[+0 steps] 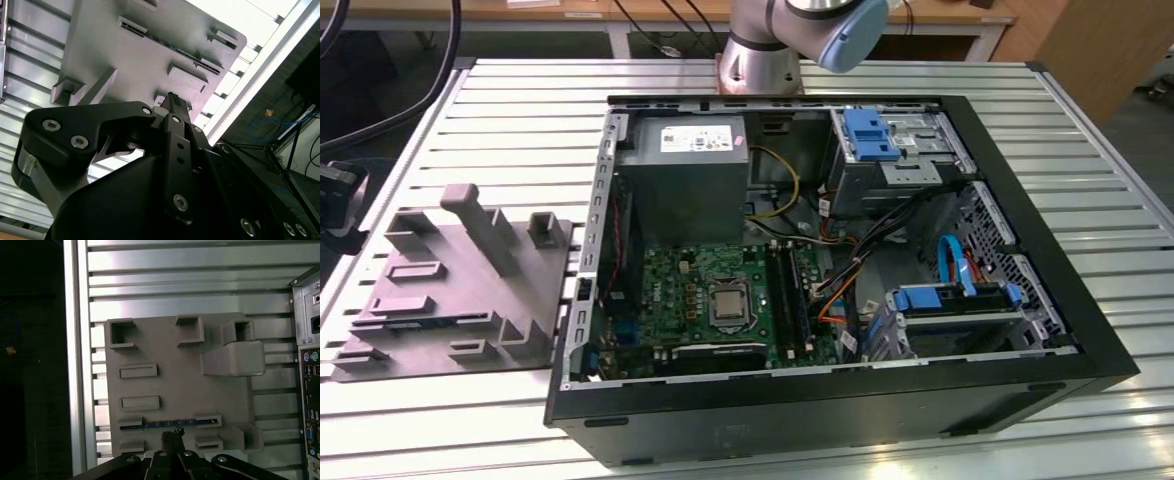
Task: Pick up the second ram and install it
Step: 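Pick up the second ram and move it above second insertion slot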
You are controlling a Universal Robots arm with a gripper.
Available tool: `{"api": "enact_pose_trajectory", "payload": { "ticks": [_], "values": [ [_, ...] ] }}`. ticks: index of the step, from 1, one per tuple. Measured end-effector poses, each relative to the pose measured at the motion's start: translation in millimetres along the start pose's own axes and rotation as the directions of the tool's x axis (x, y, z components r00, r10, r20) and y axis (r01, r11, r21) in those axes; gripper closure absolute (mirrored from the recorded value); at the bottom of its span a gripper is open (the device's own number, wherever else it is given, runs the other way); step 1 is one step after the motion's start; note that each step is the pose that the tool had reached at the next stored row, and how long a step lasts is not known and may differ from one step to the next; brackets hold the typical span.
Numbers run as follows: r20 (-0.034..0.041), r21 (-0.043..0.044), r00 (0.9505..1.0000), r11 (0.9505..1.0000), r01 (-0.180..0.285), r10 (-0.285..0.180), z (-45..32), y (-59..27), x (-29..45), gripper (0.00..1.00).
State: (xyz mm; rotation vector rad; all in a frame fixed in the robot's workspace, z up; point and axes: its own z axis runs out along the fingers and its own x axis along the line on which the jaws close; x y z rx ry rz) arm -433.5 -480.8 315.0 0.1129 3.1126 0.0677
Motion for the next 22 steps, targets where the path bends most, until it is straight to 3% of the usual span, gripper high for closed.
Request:
{"api": "enact_pose_trajectory", "payload": {
  "ticks": [6,11,17,22],
  "values": [
    [-0.0033,-0.002,0.9971,0.9971,0.077,-0.077,0.1,0.0,0.0,0.9],
    [-0.007,-0.0048,0.9861,0.9861,0.166,-0.166,0.3,0.0,0.0,0.9],
    [-0.0112,-0.0084,0.962,0.962,0.273,-0.273,0.6,0.0,0.0,0.9],
    [-0.0143,-0.0118,0.933,0.9331,0.359,-0.36,0.8,0.0,0.0,0.9]
  ]
}}
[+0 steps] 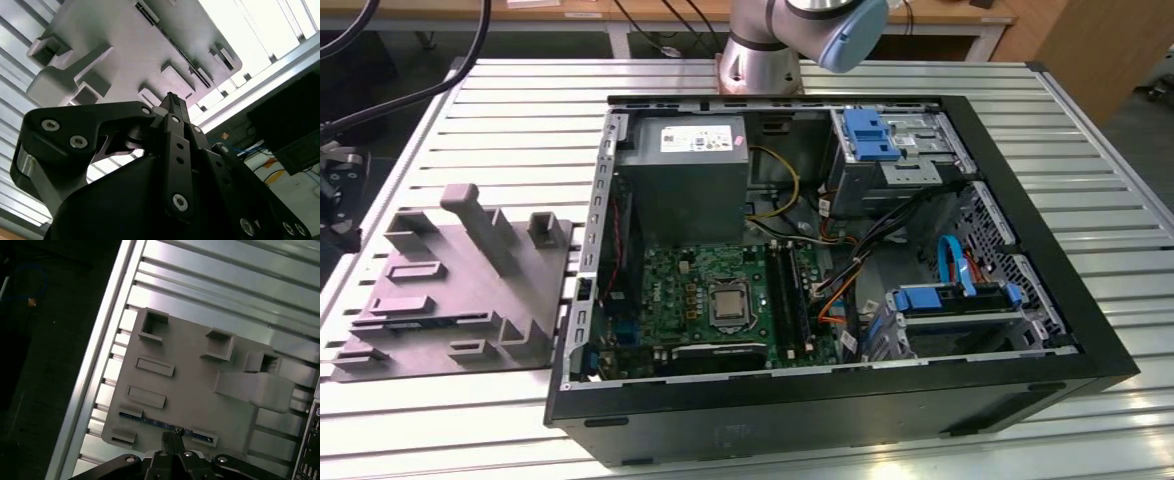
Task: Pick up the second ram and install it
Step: 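Pick up the second ram and move it above second insertion slot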
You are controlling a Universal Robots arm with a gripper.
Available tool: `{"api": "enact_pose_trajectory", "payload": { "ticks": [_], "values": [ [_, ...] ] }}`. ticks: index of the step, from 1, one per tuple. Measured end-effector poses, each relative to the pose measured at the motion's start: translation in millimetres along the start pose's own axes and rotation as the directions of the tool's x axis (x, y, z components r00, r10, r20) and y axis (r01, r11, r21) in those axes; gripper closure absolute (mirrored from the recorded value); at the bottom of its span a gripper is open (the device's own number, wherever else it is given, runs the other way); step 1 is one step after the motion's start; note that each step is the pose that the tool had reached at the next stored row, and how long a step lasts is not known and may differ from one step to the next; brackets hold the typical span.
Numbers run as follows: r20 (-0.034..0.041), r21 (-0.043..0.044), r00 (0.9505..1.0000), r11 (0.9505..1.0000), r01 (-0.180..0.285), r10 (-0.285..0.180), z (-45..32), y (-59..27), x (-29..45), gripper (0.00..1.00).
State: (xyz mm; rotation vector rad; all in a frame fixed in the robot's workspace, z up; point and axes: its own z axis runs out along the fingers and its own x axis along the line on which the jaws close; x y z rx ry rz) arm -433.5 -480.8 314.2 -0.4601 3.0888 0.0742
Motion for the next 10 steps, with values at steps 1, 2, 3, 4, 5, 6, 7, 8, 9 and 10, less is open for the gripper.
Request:
{"api": "enact_pose_trajectory", "payload": {
  "ticks": [1,2,3,4,5,6,7,8,9,10],
  "values": [
    [-0.0008,-0.0005,0.9998,0.9998,0.018,-0.018,0.1,0.0,0.0,0.9],
    [-0.0015,-0.0009,0.9994,0.9994,0.036,-0.036,0.1,0.0,0.0,0.9],
    [-0.0023,-0.0014,0.9985,0.9985,0.054,-0.054,0.2,0.0,0.0,0.9],
    [-0.0031,-0.0019,0.9974,0.9974,0.072,-0.072,0.3,0.0,0.0,0.9],
    [-0.0038,-0.0024,0.996,0.996,0.09,-0.09,0.4,0.0,0.0,0.9],
    [-0.0046,-0.0029,0.9942,0.9942,0.108,-0.108,0.5,0.0,0.0,0.9],
    [-0.0054,-0.0034,0.9921,0.9921,0.125,-0.125,0.5,0.0,0.0,0.9],
    [-0.0061,-0.004,0.9896,0.9896,0.144,-0.144,0.7,0.0,0.0,0.9],
    [-0.0069,-0.0046,0.9867,0.9867,0.163,-0.163,0.8,0.0,0.0,0.9],
    [-0.0076,-0.0052,0.9836,0.9836,0.18,-0.18,0.9,0.0,0.0,0.9]
  ]
}}
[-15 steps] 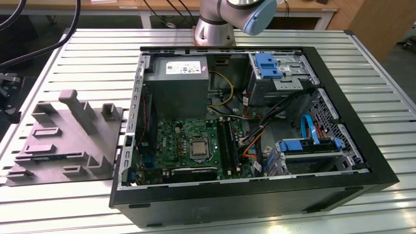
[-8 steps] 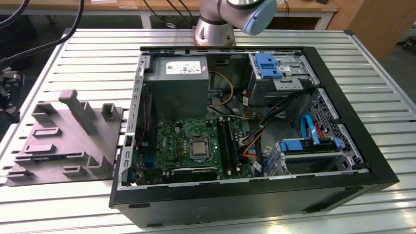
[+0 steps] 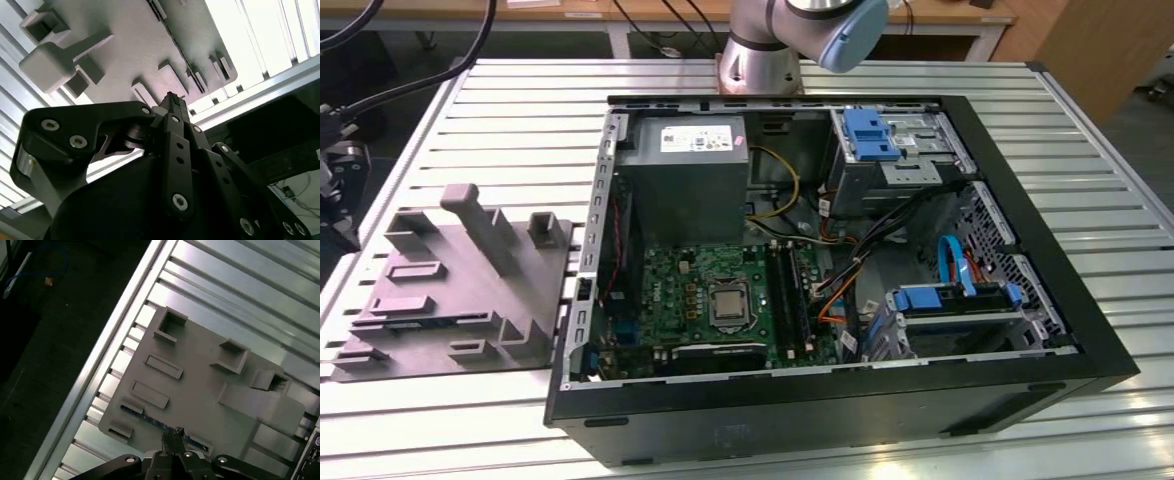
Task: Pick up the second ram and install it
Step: 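Pick up the second ram and move it above second insertion slot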
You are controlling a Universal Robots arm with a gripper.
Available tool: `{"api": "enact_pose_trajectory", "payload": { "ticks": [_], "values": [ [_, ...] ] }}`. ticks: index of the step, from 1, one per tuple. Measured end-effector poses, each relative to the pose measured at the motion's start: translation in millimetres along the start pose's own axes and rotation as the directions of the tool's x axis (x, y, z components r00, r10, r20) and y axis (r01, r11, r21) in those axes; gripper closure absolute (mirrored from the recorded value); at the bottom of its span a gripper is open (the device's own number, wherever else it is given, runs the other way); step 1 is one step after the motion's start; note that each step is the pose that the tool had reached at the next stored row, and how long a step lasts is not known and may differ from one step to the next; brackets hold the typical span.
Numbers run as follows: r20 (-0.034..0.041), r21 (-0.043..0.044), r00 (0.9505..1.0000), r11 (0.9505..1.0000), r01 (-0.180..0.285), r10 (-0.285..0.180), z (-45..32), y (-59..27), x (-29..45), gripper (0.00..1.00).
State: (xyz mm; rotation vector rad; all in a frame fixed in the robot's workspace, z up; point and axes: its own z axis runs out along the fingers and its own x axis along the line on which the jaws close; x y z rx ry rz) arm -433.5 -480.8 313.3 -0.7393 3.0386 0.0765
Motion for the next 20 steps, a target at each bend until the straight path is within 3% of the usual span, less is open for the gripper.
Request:
{"api": "enact_pose_trajectory", "payload": {
  "ticks": [5,10,15,20],
  "values": [
    [-0.0039,-0.0024,0.9958,0.9958,0.091,-0.091,0.9,0.0,0.1,0.9],
    [-0.0076,-0.0052,0.9836,0.9836,0.18,-0.18,1.9,-0.1,0.1,0.9],
    [-0.011,-0.0082,0.9632,0.9632,0.269,-0.269,3.0,-0.1,0.1,0.9],
    [-0.0142,-0.0117,0.9346,0.9346,0.355,-0.356,4.3,-0.2,0.1,0.9]
  ]
}}
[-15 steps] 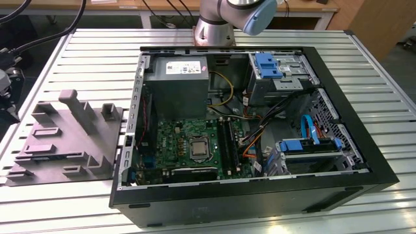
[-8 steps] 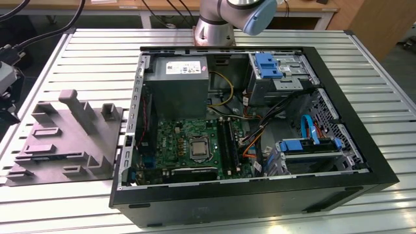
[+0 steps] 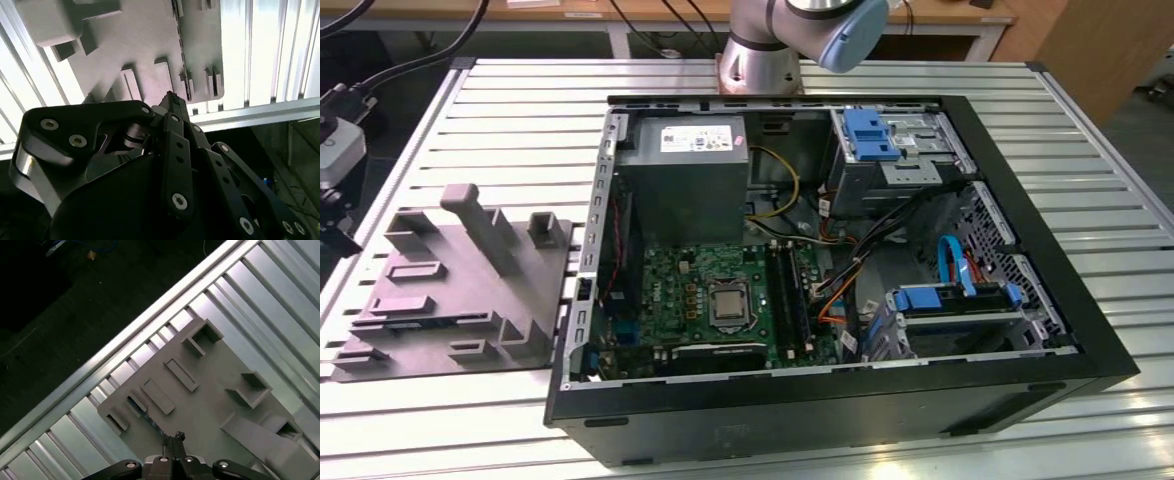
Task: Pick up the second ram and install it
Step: 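Pick up the second ram and move it above second insertion slot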
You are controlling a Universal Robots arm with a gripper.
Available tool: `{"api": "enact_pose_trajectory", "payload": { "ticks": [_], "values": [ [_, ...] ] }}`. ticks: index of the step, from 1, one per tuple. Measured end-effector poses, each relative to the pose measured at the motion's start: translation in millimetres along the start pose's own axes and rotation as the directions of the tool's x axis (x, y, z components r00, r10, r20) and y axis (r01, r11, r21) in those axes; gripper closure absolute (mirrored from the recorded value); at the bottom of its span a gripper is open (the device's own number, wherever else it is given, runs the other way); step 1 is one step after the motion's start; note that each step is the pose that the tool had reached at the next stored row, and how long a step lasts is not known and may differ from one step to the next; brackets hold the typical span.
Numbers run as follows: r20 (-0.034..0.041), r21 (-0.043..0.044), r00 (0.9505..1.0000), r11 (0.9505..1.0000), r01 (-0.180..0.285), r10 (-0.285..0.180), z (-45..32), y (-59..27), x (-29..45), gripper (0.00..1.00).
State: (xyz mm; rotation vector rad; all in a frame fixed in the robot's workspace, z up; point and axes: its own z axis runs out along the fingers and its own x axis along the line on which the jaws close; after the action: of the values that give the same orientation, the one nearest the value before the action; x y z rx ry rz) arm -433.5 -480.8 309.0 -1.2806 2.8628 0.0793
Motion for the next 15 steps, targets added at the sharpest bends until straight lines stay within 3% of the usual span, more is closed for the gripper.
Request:
{"api": "enact_pose_trajectory", "payload": {
  "ticks": [4,8,12,15],
  "values": [
    [-0.0032,-0.0019,0.9973,0.9973,0.073,-0.073,1.0,0.0,0.0,0.9],
    [-0.0061,-0.004,0.9895,0.9895,0.144,-0.144,1.9,-0.1,0.0,0.9],
    [-0.009,-0.0064,0.9763,0.9764,0.216,-0.216,2.9,-0.1,0.1,0.9],
    [-0.011,-0.0082,0.9633,0.9633,0.268,-0.268,3.7,-0.2,0.1,0.9]
  ]
}}
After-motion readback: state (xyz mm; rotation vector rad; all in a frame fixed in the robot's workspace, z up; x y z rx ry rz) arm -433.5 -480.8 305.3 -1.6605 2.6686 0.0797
